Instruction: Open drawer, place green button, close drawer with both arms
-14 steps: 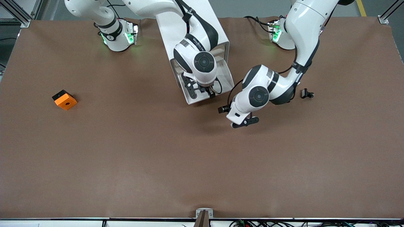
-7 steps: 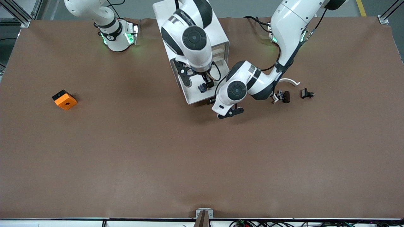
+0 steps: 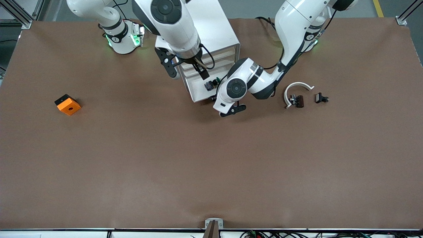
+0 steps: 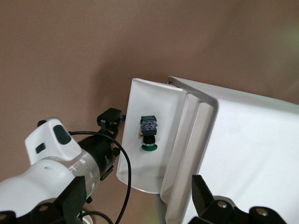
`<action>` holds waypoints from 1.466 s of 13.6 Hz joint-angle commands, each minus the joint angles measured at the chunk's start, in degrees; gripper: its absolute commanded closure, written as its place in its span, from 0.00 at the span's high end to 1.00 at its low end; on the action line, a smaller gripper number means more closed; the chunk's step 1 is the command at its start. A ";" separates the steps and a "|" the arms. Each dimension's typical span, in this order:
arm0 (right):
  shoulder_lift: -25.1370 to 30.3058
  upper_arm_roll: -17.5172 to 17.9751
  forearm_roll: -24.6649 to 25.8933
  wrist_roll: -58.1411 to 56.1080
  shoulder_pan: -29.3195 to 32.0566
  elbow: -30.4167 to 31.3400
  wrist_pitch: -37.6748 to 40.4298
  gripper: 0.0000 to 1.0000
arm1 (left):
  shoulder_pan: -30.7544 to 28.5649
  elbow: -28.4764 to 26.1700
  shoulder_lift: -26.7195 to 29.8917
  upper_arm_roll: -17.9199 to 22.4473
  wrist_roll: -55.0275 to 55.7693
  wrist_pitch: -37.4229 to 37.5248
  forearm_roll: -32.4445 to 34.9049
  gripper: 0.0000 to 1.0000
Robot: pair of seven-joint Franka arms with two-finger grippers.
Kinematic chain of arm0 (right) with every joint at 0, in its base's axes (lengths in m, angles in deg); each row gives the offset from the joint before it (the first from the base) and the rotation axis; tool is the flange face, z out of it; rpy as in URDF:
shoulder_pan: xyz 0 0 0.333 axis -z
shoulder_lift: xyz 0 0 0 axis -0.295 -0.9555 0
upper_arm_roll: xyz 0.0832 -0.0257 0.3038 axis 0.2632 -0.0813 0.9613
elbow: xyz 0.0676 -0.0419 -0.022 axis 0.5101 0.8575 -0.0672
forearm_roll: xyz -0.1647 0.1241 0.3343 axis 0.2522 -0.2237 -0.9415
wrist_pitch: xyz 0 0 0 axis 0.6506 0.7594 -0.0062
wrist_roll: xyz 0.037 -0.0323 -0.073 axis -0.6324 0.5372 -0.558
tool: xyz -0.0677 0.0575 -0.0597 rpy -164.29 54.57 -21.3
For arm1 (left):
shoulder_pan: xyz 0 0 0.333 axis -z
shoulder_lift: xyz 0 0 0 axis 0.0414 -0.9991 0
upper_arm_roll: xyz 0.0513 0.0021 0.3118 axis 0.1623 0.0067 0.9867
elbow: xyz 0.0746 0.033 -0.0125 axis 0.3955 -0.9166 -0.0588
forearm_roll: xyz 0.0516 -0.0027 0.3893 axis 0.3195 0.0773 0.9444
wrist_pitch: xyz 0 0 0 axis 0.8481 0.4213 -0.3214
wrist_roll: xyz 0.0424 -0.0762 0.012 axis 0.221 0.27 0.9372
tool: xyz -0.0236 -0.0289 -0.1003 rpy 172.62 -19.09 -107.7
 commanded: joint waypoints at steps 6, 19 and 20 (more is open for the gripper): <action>8.78 0.57 1.33 -16.55 8.71 0.82 9.59 1.00 | 2.56 -2.40 0.01 -3.23 6.93 0.32 -1.16 1.00; 19.77 0.57 9.07 -69.98 33.32 10.31 15.41 1.00 | 2.92 0.13 0.10 -2.54 10.46 2.87 -0.19 1.00; 19.78 0.57 9.07 -73.41 35.25 10.92 14.71 1.00 | 2.74 1.62 0.27 -0.69 10.37 2.87 -0.10 1.00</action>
